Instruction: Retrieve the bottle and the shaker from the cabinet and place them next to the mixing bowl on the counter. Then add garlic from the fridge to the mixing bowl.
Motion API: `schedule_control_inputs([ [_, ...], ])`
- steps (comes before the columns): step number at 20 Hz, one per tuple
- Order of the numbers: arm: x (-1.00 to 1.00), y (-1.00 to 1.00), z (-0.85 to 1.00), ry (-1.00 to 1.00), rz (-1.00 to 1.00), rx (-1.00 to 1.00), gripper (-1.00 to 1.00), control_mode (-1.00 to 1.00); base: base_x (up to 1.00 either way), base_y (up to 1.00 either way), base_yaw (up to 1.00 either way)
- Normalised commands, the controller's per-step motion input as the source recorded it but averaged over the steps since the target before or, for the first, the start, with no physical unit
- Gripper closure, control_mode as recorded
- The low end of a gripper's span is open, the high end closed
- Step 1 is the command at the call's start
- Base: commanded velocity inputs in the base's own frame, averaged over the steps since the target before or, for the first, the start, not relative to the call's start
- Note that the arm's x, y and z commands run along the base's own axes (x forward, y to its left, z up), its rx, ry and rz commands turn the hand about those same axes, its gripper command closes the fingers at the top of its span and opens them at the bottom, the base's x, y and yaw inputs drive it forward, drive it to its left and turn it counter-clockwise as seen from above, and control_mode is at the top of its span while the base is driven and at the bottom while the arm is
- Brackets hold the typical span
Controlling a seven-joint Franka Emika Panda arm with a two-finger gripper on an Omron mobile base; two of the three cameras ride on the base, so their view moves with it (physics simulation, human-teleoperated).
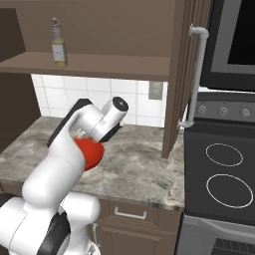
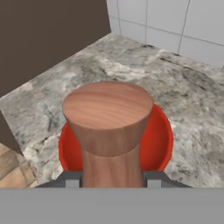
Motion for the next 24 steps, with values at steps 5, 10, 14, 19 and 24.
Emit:
schedule_control_inputs([
  [5,0.48,0.0,-0.47,0.0,0.0,0.01,1.0,-1.0,0.0,0.0,0.0],
  [10,0.38,-0.03,-0.53,-0.02,0.0,0.01,1.0,-1.0,0.0,0.0,0.0],
  [14,0.09,-0.04,-0.31,-0.1,0.0,0.05,1.0,-1.0,0.0,0.0,0.0],
  [19,0.0,-0.02,-0.18,-0.19,0.0,0.06,1.0,-1.0,0.0,0.0,0.0],
  [24,0.0,-0.07,-0.24,-0.21,0.0,0.04,1.0,-1.0,0.0,0.0,0.0],
])
